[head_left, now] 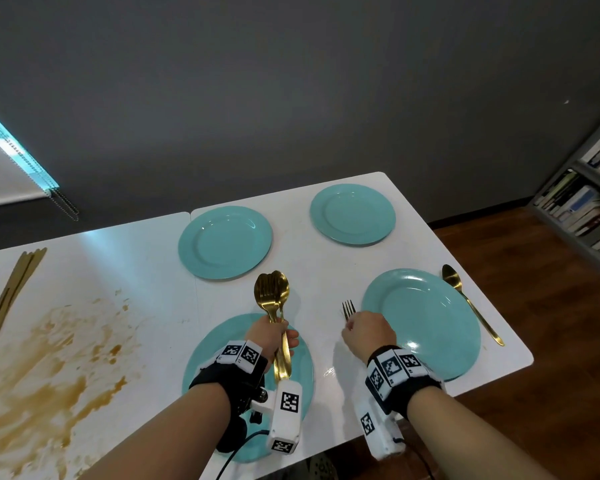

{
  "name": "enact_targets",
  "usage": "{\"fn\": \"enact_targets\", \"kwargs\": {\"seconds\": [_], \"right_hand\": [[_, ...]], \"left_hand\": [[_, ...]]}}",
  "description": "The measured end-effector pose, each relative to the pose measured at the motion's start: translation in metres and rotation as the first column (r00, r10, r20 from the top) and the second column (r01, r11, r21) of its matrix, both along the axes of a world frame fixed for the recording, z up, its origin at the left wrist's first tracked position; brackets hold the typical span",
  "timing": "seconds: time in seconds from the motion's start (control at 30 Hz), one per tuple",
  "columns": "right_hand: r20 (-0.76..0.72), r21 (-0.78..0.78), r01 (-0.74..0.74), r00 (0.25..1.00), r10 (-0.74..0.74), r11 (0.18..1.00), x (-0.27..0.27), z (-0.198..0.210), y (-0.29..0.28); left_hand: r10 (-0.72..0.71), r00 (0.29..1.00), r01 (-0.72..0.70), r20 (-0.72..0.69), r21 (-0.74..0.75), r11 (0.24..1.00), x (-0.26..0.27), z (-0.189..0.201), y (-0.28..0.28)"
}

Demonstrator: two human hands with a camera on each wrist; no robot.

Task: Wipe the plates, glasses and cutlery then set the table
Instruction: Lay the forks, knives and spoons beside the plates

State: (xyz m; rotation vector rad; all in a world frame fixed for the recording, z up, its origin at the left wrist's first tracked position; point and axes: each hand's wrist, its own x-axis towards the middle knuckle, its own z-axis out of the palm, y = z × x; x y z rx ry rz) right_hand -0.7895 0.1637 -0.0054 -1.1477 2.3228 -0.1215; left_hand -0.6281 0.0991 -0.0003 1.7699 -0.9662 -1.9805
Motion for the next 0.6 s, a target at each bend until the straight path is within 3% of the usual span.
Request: {"fn": "enact_targets", "kwargs": {"seconds": [0.13,0.23,0.47,0.6], "right_hand": [[0.281,-0.136,-0.026,0.958,0.064,0.990,0.014,0.015,-0.017],[0.427,-0.115,-0.042,0.900,0.087,0.992,0.029,0.027,-0.024],[0.501,-0.072,-0.066,0.860,0.093,0.995,0.051,0.042,-0.034],[0.567,-0.040,0.047,0.823,-0.016,0.998,0.070,0.042,-0.040]], "left_hand": [[-0.027,0.999,0.027,-0.034,0.003,1.000,-0.004,0.009,0.004],[-0.055,0.997,0.054,-0.058,-0.015,0.998,-0.004,0.015,0.007],[-0.173,0.981,0.171,-0.084,-0.024,0.985,0.016,0.031,0.009],[-0.251,0.965,0.250,-0.079,-0.026,0.968,0.041,0.037,0.002]]}}
